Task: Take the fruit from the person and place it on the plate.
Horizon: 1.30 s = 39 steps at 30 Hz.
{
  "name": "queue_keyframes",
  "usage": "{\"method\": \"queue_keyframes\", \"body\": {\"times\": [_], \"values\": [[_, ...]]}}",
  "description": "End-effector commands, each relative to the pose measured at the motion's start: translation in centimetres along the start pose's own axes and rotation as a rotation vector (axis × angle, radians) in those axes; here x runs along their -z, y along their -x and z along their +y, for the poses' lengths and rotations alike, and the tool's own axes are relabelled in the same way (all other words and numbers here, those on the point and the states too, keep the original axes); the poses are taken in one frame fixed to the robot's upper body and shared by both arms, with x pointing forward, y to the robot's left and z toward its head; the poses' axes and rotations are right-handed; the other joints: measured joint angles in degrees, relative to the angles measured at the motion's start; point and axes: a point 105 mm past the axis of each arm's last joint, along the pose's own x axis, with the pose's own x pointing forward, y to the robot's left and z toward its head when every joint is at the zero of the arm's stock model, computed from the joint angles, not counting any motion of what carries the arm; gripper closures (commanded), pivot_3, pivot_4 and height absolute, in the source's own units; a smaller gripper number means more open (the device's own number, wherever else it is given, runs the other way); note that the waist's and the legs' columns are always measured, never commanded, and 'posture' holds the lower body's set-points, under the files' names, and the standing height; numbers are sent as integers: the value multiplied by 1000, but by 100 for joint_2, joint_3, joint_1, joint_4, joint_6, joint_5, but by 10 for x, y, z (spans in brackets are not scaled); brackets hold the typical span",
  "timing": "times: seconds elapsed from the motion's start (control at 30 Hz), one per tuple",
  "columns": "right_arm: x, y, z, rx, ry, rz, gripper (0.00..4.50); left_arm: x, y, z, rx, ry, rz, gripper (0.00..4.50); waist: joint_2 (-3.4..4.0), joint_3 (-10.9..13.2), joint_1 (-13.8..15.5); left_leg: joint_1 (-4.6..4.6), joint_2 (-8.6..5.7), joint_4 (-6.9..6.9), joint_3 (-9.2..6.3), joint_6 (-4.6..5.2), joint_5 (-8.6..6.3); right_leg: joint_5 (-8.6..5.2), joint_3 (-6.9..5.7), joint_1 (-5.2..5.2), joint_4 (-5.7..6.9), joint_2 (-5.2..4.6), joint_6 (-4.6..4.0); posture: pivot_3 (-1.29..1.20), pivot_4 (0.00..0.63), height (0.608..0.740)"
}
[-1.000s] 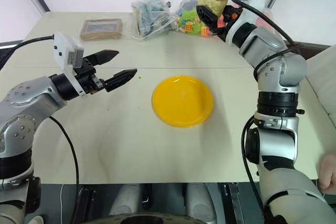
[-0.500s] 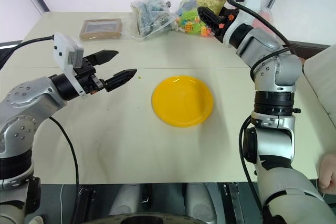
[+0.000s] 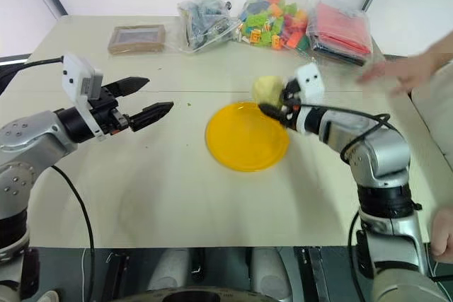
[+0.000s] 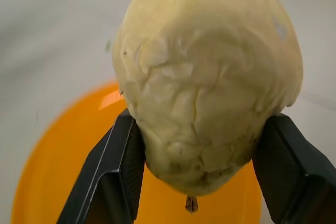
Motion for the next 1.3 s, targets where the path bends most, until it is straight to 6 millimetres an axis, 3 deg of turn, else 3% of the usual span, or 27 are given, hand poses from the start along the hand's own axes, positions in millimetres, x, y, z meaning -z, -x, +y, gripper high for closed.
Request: {"method": "queue_keyframes", "body": {"times": [0.03,0.3,0.43,0.47,0.53,0.6,0.77,1.0,1.13,1.3], "values": [[0,1,11,-6,136,2,2267,-11,1,-1,7,-36,-32,0,0,0,0,0,0,0,0,0,0,0,0,0,0,1,0,0,150,731],[19,-15,22,-9,177,36,2267,-6,0,-6,38,-31,-10,0,-1,0,7,-1,0,1,0,0,0,0,0,0,-1,2,0,0,150,731],[19,-17,26,-25,188,34,357,-6,-1,-6,40,-30,-10,0,-1,0,14,-1,0,2,0,0,0,0,0,0,-1,1,0,0,150,731],[17,-17,26,-33,179,31,41,-6,-1,-6,40,-31,-11,0,-1,0,14,-1,0,2,0,0,0,0,0,0,-1,1,0,0,150,731],[13,-13,26,-48,177,15,41,-6,-1,-7,43,-29,-13,0,-1,0,14,-1,0,2,0,0,0,0,0,0,-1,1,0,0,150,731],[6,-5,23,-72,195,-5,41,-6,-1,-8,47,-29,-13,0,-1,0,14,-1,0,2,0,0,0,0,0,0,-1,1,0,0,150,731],[-26,46,11,-198,262,-104,41,-6,2,-11,64,-32,-5,0,-1,1,42,-2,-4,3,0,0,0,0,-1,3,-6,-3,0,0,150,731],[-79,111,-27,-171,124,-309,41,-6,5,-10,76,-43,5,0,-3,0,10,4,0,2,-1,0,0,0,-1,9,-7,1,0,0,150,731],[-91,133,-40,-156,53,-386,41,-4,4,-11,92,-29,2,0,-3,0,18,4,0,2,-2,0,0,0,-1,9,-7,3,-1,0,150,731],[-105,144,-43,-188,-78,-525,41,-2,3,-11,98,-17,2,0,-3,0,18,3,-1,3,1,1,0,0,0,10,-7,0,0,0,150,731]]}}
